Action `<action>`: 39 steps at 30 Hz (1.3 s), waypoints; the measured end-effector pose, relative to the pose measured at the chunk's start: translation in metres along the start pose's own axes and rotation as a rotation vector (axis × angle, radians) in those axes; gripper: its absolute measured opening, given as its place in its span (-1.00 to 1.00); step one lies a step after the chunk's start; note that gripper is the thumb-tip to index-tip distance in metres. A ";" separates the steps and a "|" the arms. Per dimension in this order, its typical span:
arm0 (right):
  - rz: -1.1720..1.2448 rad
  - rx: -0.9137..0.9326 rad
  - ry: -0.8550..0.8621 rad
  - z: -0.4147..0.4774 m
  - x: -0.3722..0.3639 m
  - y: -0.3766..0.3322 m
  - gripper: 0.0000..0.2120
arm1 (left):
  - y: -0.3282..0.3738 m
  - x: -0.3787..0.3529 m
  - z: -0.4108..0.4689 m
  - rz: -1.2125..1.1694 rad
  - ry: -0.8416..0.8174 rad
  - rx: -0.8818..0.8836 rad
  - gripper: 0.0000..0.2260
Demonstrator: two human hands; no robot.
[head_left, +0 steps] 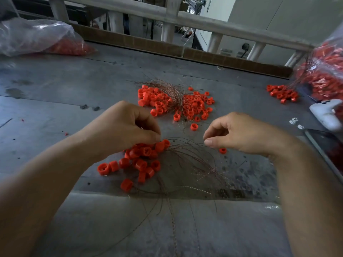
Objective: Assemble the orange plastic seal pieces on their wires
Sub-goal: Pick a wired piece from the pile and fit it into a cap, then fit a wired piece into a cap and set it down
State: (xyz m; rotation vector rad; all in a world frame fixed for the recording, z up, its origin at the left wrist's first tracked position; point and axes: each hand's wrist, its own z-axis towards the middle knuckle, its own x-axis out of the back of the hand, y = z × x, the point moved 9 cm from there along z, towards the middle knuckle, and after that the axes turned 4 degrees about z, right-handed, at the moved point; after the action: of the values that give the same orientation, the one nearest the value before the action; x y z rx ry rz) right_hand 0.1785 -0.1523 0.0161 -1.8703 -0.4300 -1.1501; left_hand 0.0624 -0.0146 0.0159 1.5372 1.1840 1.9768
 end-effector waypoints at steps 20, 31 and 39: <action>0.076 0.046 0.286 -0.001 0.021 -0.009 -0.90 | -0.008 0.008 0.028 0.432 0.223 -0.136 -0.80; 0.071 0.005 0.448 0.000 0.035 0.002 -0.93 | -0.015 -0.004 0.041 0.498 0.159 -0.203 -0.80; 0.081 0.108 0.422 0.017 0.019 -0.009 -0.91 | -0.005 0.029 0.025 0.386 0.408 -0.109 -0.81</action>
State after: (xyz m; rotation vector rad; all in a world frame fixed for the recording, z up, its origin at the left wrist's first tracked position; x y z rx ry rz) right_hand 0.1919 -0.1364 0.0335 -1.4868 -0.1725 -1.3936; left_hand 0.0743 0.0189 0.0310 1.4311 0.9444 2.6599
